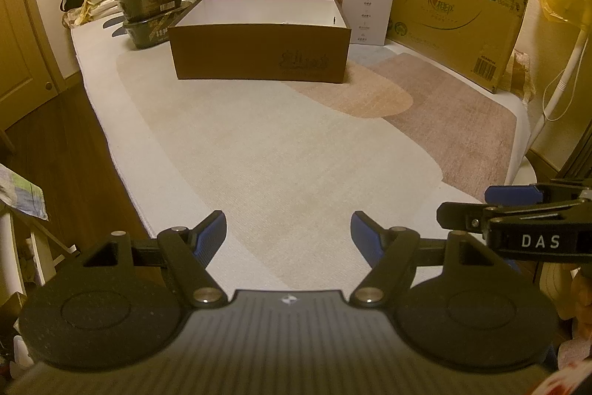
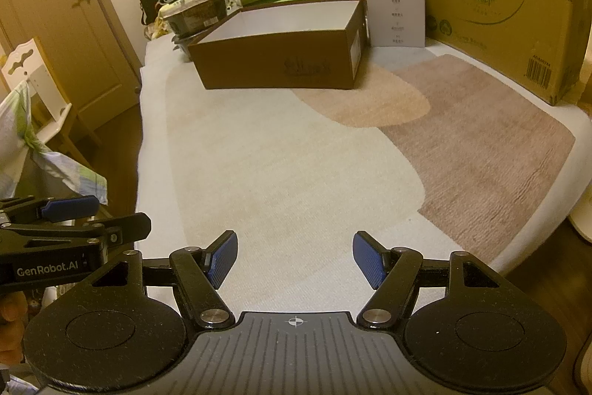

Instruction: Organize rigid objects

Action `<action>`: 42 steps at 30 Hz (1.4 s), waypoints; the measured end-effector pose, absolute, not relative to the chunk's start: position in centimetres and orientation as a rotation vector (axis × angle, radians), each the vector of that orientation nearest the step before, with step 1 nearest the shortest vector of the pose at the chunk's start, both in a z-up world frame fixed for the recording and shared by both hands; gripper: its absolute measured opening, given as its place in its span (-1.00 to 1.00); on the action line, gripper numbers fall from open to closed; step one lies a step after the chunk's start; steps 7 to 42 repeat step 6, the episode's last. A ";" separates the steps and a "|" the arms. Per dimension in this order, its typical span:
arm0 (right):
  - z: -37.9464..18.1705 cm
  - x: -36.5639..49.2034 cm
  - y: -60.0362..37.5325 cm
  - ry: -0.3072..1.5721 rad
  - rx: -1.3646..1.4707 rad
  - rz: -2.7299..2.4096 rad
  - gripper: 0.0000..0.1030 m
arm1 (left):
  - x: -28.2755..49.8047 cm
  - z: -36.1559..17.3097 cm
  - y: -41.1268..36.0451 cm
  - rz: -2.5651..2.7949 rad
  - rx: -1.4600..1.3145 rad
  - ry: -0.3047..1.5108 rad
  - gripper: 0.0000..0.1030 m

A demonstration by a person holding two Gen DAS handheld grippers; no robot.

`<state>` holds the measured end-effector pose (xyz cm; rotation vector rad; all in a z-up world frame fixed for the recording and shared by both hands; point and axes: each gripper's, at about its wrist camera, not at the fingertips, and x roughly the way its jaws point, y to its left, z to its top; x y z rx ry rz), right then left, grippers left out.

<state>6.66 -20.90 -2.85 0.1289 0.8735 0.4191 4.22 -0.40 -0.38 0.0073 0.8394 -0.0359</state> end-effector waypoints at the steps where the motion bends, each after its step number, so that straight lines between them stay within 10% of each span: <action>1: -2.9 6.6 -20.9 0.875 0.130 0.418 0.34 | 4.2 -0.4 -0.4 -0.036 0.007 0.840 0.41; 42: -2.9 6.7 -20.8 0.878 0.131 0.416 0.34 | 4.5 -0.5 -0.3 -0.026 0.001 0.846 0.41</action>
